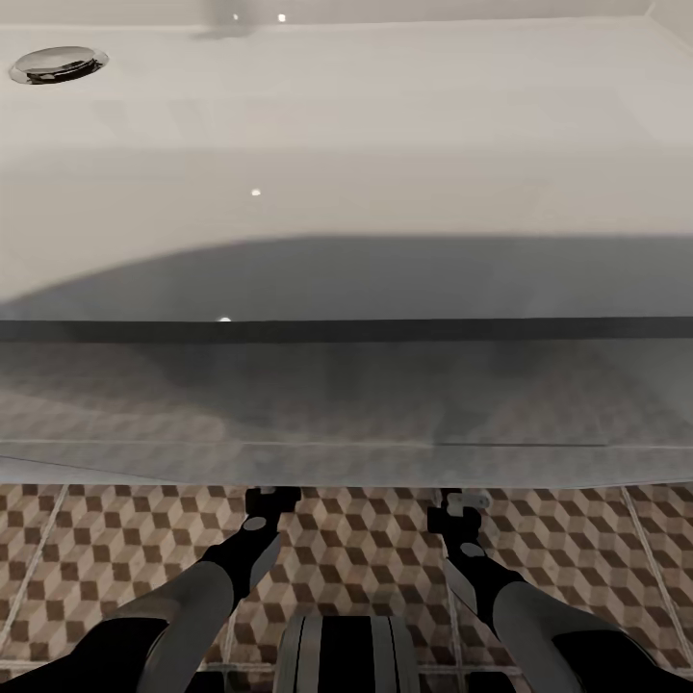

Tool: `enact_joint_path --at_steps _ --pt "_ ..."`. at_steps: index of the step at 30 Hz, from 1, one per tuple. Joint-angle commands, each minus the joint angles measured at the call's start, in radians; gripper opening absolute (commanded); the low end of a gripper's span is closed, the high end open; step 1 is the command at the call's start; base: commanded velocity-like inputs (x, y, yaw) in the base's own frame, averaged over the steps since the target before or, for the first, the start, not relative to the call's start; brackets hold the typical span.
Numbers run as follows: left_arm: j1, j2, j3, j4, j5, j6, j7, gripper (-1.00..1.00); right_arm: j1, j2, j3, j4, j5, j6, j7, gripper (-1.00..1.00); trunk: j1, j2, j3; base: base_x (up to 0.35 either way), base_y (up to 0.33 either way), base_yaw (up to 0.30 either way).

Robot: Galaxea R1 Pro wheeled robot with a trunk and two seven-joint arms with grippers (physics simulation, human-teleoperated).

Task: Take the four mousetraps from the cabinet in the bathroom and place them on the bathroom floor. Make sure all four end up on the same floor surface, and ensure that at least two of them are either under or directly next to the same bathroom sink.

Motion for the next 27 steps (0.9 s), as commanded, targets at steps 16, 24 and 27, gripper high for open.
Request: enact_joint_path --at_steps 16,24,27 --pt "-0.001 -0.002 0.003 0.001 -0.01 -0.004 0.007 -1.0 0.0 0.0 0.006 -0.001 -0.01 -0.006 -0.002 -1.0 0.002 -0.001 -0.02 0.0 0.0 0.0" --pt "-0.001 -0.001 0.003 0.001 -0.009 -0.004 0.007 -1.0 0.0 0.0 0.005 -0.002 -0.011 -0.008 -0.002 -1.0 0.002 -0.001 -0.02 0.0 0.0 0.0" --pt "-0.001 0.0 0.003 0.001 -0.009 -0.004 0.007 -1.0 0.0 0.001 0.005 -0.004 -0.011 -0.008 -0.002 -1.0 0.002 -0.001 -0.02 0.0 0.0 0.0"
